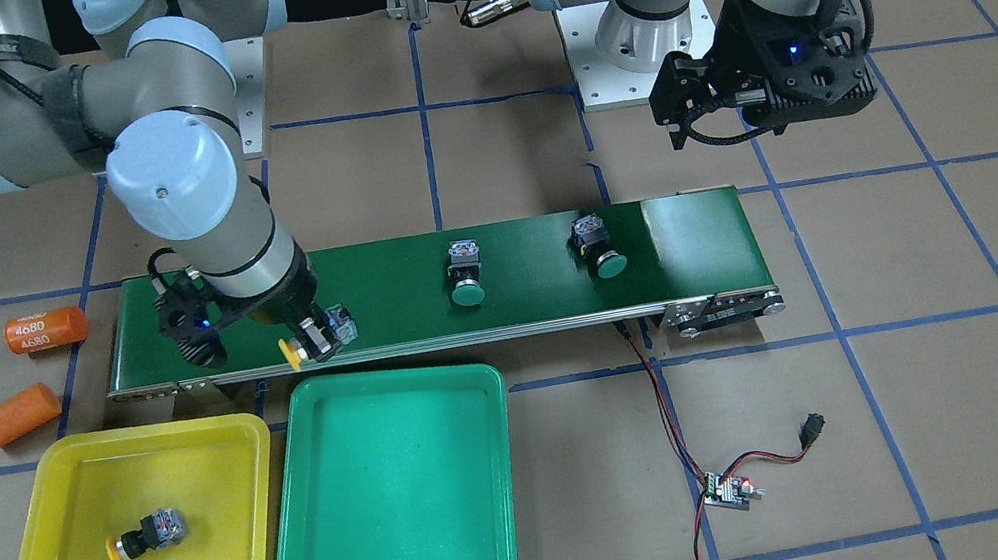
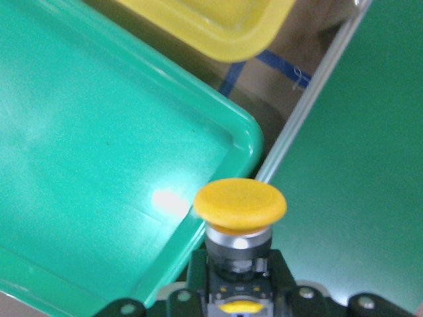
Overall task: Sort buttons by color to trays
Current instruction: 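Carry the yellow button into the yellow tray and open the right gripper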
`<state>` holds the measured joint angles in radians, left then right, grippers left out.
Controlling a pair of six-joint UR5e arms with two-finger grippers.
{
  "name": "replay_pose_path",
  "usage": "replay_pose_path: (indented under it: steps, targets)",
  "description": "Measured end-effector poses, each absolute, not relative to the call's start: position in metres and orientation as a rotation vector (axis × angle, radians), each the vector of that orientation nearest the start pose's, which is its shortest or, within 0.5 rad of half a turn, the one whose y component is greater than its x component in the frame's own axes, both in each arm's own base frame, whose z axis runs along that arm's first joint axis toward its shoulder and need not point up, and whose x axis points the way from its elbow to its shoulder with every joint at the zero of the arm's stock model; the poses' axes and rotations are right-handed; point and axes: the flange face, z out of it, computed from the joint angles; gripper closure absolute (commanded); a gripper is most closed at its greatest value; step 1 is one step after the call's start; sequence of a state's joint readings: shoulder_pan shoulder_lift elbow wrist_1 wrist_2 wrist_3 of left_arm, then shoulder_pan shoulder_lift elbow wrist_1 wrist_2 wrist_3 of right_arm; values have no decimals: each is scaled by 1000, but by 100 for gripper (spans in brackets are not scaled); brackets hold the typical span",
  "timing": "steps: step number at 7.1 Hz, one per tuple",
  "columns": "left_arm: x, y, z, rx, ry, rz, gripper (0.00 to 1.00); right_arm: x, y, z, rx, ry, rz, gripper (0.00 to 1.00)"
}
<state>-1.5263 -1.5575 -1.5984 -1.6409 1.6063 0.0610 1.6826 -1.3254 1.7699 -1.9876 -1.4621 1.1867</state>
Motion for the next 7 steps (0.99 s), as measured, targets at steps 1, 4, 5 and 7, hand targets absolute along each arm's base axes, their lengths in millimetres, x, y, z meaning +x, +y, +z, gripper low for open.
replay_pose_path:
  steps: [1,4,5,7]
  targets:
    - [-108,-481,475,28,3107,131,0,172,-567,307,1577,2632,112,100]
    - [-108,-481,479,63,3106,114,0,76,-643,277,1400,2756,28,100]
    - [-107,-481,482,98,3106,108,0,60,-663,253,1356,2776,-1,100]
    - [-103,-481,487,112,3111,98,0,49,-682,227,1309,2781,-86,0]
